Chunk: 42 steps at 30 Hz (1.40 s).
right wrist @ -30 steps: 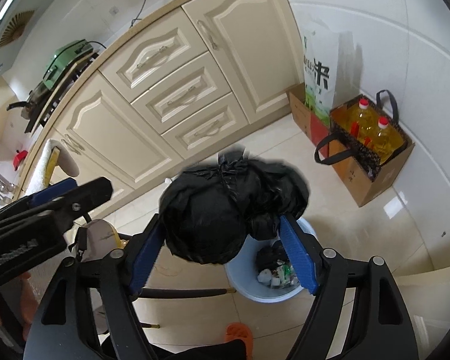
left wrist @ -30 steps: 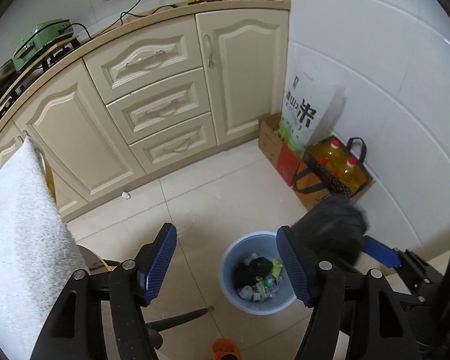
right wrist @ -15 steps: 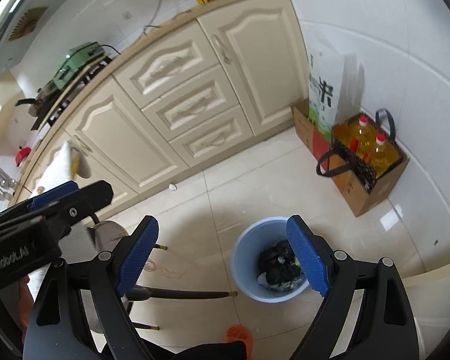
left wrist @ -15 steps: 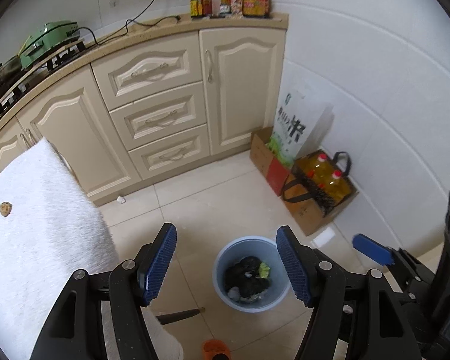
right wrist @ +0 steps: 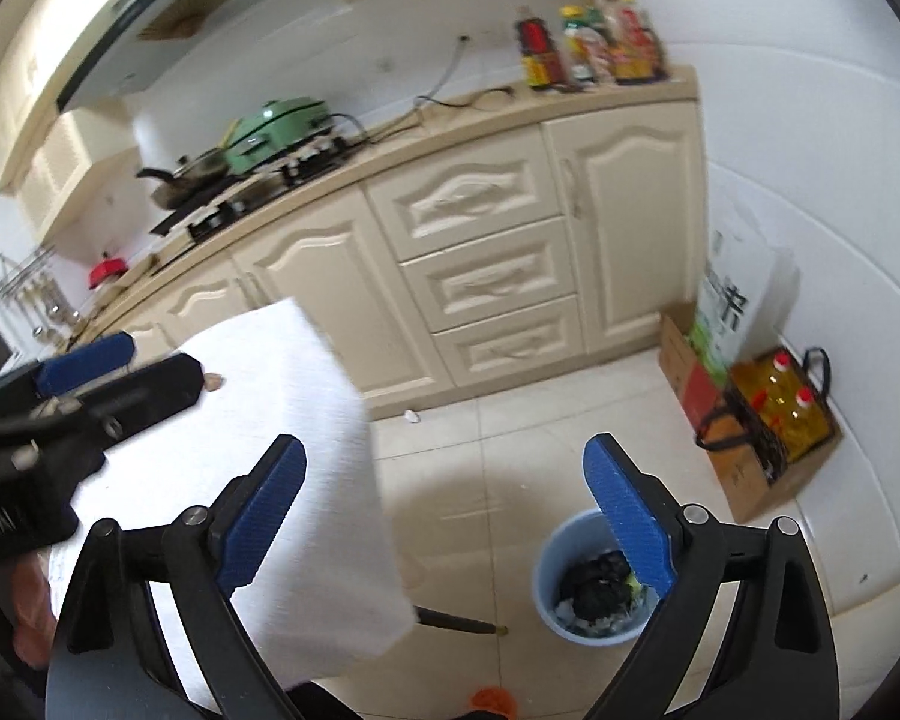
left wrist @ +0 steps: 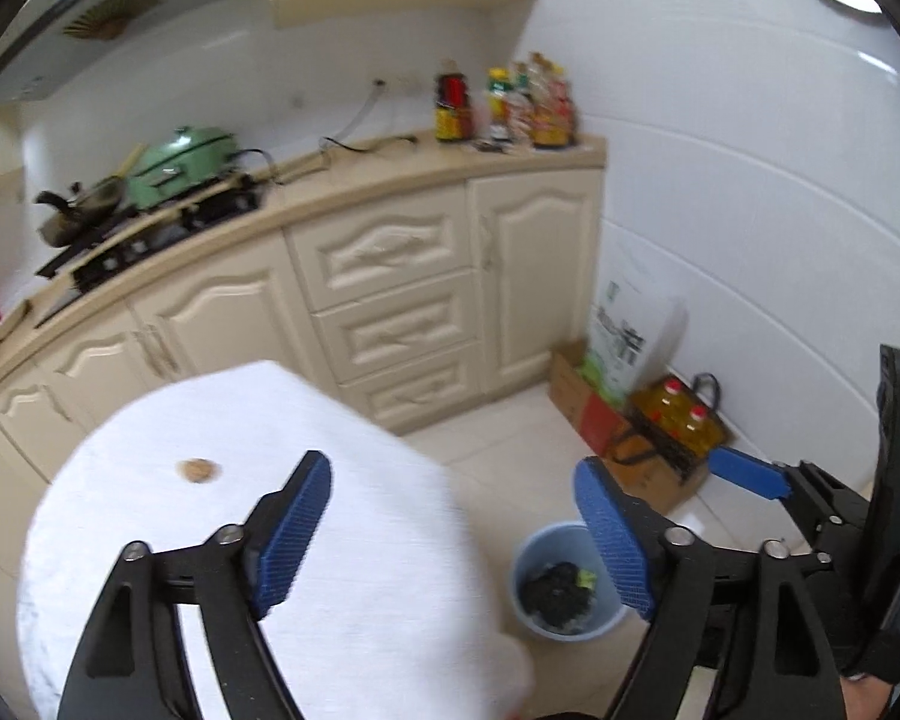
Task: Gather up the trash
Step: 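Move both open tools back over the table, then grasp the brown bread piece with the left gripper, then carry the bread piece to the blue bin and open the left gripper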
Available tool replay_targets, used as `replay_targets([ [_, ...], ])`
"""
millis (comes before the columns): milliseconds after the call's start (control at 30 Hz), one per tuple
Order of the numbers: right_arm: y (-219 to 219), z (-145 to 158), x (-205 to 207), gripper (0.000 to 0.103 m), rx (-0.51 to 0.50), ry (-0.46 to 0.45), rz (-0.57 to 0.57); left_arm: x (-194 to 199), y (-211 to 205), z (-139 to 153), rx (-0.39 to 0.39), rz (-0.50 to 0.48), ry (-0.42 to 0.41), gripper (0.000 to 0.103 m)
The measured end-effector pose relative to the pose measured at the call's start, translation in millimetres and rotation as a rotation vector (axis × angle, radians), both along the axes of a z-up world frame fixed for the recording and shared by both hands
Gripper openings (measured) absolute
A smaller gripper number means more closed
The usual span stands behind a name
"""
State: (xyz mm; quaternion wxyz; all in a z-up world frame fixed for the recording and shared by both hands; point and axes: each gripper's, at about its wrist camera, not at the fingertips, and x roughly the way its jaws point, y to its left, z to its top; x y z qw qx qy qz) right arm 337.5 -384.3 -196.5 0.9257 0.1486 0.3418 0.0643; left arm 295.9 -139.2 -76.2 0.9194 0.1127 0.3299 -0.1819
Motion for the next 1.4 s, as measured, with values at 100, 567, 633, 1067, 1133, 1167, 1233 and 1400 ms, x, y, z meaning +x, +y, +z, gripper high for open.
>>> replay_targets([
  [100,22,3,10,0.096,-0.007,-0.002,0.031,6,39,6,0.027,0.084,-0.029,0.083],
  [567,118,-25,92,0.096,-0.025,0.070,0.189,152,173,-61,-0.076,0.350,0.260,0.064],
  [633,125,-29,99,0.096,-0.027,0.081,0.195,163,170,-69,-0.054,0.354,0.262,0.064],
  [1067,119,-46,115,0.096,-0.018,0.115,0.180,230,154,-104,-0.030,0.344,0.282,0.034],
  [1133,115,-47,113,0.096,-0.013,0.117,0.169,229,147,-105,-0.018,0.343,0.276,0.034],
  [1167,115,-47,112,0.096,-0.012,0.118,0.166,227,143,-105,-0.007,0.346,0.270,0.034],
  [1233,114,-46,109,0.096,-0.010,0.119,0.165,213,138,-102,0.011,0.344,0.253,0.034],
  [1400,111,-40,98,0.096,-0.012,0.112,0.160,169,121,-77,0.031,0.317,0.177,0.034],
])
